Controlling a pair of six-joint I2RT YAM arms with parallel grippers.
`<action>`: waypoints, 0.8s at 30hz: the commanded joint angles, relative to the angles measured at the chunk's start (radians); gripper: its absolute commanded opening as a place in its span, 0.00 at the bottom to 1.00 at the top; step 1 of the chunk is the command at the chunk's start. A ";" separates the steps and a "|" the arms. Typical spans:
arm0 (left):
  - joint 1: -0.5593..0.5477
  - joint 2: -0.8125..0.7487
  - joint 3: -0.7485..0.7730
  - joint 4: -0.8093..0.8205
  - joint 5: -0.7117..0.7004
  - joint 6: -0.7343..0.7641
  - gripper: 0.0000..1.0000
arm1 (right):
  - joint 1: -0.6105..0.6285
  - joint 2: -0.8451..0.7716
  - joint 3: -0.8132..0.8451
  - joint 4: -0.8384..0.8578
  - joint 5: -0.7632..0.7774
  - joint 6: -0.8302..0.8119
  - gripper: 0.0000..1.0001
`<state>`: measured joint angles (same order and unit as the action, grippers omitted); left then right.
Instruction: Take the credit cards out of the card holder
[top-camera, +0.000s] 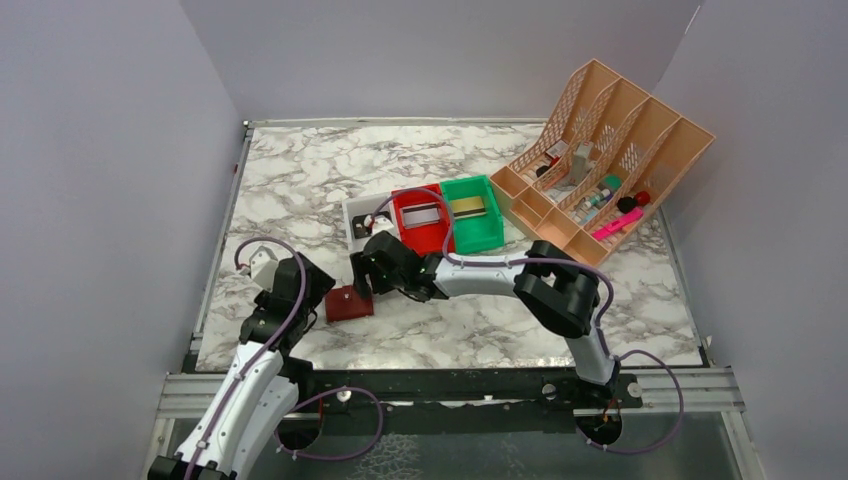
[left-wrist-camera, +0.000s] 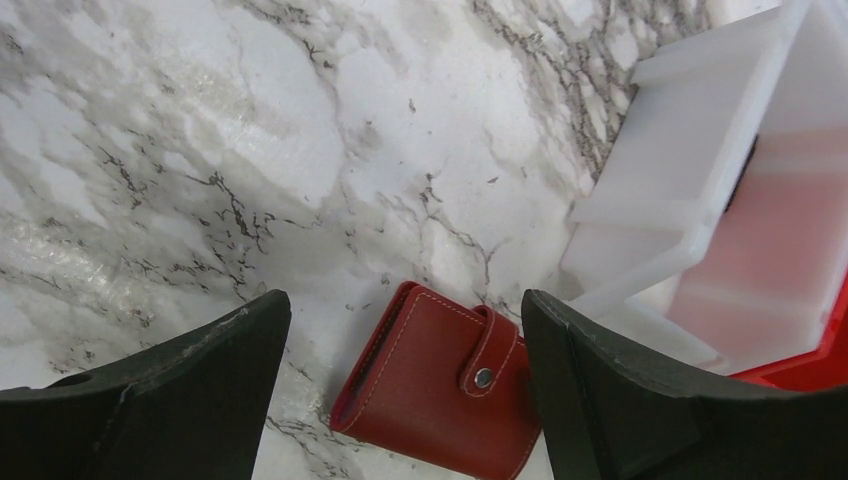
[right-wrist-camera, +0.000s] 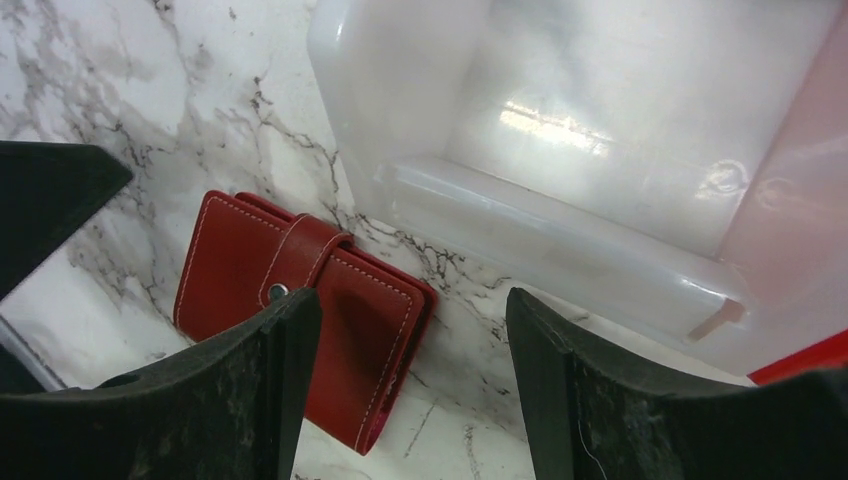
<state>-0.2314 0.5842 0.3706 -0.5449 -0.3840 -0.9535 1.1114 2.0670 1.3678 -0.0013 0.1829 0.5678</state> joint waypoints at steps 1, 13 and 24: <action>-0.003 0.032 -0.051 0.103 0.054 0.038 0.89 | 0.003 -0.001 -0.039 0.061 -0.147 -0.005 0.72; -0.003 0.038 -0.186 0.421 0.444 0.115 0.71 | 0.004 -0.104 -0.228 0.222 -0.272 0.066 0.51; -0.015 -0.008 -0.259 0.495 0.763 0.112 0.55 | 0.026 -0.340 -0.592 0.430 -0.358 0.171 0.47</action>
<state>-0.2314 0.5941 0.1371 -0.1158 0.1787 -0.8474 1.1130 1.8370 0.8871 0.3183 -0.1432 0.6758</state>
